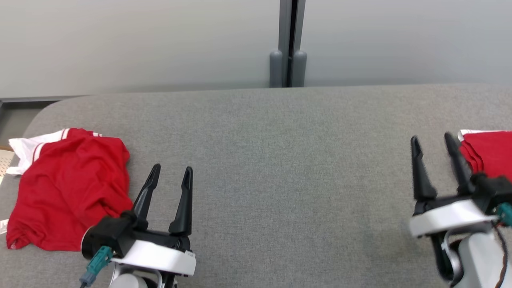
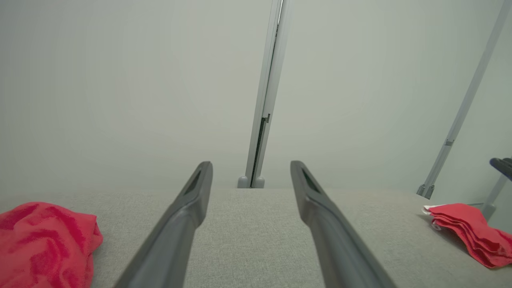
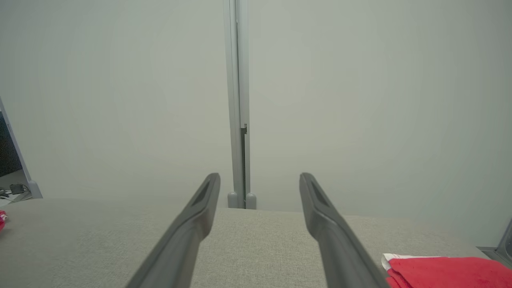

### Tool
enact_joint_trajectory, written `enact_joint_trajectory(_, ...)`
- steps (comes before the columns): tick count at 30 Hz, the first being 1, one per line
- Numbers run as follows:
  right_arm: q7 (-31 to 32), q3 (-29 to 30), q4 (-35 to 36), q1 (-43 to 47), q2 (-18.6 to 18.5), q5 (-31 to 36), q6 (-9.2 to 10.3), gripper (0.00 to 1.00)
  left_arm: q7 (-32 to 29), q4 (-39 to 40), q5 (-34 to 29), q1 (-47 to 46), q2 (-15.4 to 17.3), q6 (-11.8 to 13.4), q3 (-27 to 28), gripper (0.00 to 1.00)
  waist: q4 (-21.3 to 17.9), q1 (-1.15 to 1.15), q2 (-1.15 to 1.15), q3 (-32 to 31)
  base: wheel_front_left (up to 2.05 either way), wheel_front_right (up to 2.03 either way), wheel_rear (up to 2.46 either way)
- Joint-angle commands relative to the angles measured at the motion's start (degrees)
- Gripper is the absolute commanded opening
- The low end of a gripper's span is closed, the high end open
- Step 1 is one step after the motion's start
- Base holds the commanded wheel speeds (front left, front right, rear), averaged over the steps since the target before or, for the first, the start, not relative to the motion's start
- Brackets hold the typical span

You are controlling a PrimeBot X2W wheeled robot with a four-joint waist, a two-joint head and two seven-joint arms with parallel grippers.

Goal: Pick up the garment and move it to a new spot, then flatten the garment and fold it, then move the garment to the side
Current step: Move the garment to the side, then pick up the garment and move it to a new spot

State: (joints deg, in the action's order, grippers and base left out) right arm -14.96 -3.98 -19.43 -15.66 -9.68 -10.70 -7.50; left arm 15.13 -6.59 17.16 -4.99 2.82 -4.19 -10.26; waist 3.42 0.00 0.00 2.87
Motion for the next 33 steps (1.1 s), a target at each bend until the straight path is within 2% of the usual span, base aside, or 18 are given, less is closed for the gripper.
enact_joint_trajectory(1,-0.34,0.02,1.09,2.13,0.88,-0.53,0.01,1.00,0.02,-0.14,0.23,1.03,0.18,0.39,0.42,1.00,0.79,0.00,0.00,-1.61,0.00,0.00,0.00)
enact_joint_trajectory(5,-0.34,-1.29,3.88,7.51,3.37,0.24,0.01,1.00,0.02,0.04,0.26,3.28,0.17,0.77,0.76,1.00,1.09,0.00,0.00,-2.96,0.00,0.00,0.00)
enact_joint_trajectory(13,-0.34,-2.51,5.68,13.60,5.77,1.04,0.01,1.00,0.02,-0.51,0.99,6.46,0.18,1.56,0.94,1.00,1.17,0.00,0.00,-4.02,0.00,0.00,0.00)
enact_joint_trajectory(33,-0.34,-2.38,5.61,14.87,6.73,1.36,0.01,1.00,0.02,-1.46,1.62,5.84,0.18,1.41,-0.14,1.00,2.38,0.00,0.00,-3.71,0.00,0.00,0.00)
